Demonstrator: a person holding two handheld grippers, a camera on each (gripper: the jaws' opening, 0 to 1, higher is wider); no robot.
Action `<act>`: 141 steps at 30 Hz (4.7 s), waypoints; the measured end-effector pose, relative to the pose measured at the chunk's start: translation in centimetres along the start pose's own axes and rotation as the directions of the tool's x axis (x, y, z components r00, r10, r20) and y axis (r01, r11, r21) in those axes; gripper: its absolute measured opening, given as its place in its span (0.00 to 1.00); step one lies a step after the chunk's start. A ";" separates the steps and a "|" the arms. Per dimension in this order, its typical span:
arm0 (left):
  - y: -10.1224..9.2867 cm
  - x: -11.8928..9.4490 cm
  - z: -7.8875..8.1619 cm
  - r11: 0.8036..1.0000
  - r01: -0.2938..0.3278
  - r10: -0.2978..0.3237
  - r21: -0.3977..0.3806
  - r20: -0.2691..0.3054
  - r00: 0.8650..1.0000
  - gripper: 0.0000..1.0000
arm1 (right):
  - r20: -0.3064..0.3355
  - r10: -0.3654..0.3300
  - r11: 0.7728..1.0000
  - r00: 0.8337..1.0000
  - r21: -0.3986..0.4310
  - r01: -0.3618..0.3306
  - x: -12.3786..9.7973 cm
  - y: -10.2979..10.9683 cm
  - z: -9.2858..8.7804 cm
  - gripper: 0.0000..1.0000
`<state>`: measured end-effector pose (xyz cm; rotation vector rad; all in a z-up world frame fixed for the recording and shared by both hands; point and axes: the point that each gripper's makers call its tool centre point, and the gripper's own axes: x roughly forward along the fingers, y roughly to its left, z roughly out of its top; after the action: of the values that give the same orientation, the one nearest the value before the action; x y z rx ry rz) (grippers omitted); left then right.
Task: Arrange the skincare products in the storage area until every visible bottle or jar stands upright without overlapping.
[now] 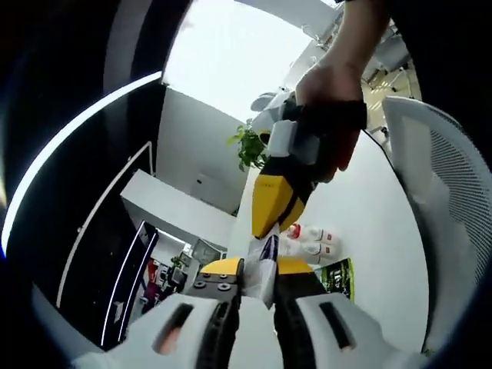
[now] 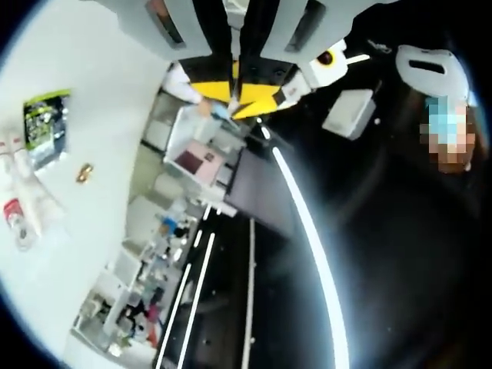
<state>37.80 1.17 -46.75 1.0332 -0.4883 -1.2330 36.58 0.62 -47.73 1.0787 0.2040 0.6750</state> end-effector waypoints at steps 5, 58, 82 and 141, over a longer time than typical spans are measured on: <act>0.1 0.0 0.4 0.999 0.004 -0.002 -0.050 0.031 1.000 0.28 | 0.023 0.004 1.000 1.000 -0.008 -0.004 -0.1 0.0 0.5 0.00; 4.9 -3.4 -0.1 -0.055 0.321 0.426 -0.945 0.269 0.864 0.05 | 0.322 0.190 0.981 0.928 -0.027 -0.192 2.8 3.7 1.5 0.00; 3.5 -4.6 2.6 0.010 0.505 0.102 -0.863 0.504 0.858 0.01 | -0.052 0.248 0.875 0.967 -0.416 -0.246 0.7 8.0 2.2 0.15; 6.1 -4.9 0.5 0.028 0.422 0.291 -0.906 0.411 0.864 0.02 | 0.015 0.200 0.906 0.980 -0.384 -0.179 2.7 7.2 0.2 0.00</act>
<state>39.12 5.42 -40.27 -0.6425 0.1940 -1.4941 35.87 4.23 -40.93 0.7443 -0.0817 0.8209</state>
